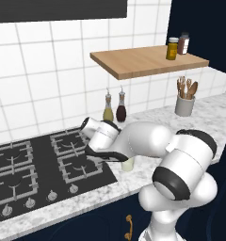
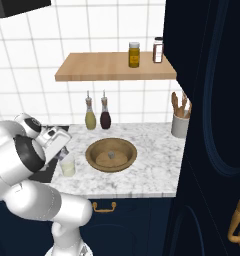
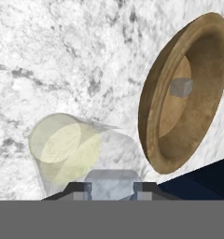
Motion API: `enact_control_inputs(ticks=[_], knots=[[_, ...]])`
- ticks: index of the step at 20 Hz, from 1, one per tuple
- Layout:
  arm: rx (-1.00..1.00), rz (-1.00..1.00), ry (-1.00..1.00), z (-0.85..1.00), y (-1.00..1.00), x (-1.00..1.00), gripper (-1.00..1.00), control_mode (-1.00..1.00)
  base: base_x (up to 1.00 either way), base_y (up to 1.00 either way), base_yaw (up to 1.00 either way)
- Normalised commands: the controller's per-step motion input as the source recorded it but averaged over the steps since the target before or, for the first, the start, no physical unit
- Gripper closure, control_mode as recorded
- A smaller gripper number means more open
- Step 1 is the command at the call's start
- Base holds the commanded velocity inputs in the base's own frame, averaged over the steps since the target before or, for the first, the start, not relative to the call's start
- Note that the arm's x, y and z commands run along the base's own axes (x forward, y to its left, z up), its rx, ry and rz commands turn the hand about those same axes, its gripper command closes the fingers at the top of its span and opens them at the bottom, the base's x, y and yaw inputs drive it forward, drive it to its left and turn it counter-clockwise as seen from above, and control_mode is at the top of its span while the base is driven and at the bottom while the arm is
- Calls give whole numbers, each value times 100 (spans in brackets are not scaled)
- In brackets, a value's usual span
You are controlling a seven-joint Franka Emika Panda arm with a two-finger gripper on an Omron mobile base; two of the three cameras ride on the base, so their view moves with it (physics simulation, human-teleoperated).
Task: Grab a lemon wedge from the fridge and one ice cube from the ice bowl, and put them in the glass of lemonade.
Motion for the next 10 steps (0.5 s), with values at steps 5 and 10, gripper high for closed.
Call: enact_control_inputs(ticks=[5,10], knots=[[0,0,0,-1,-13,0,-100,-100,0,0,0],[0,0,0,0,-10,0,-100,-100,0,0,0]])
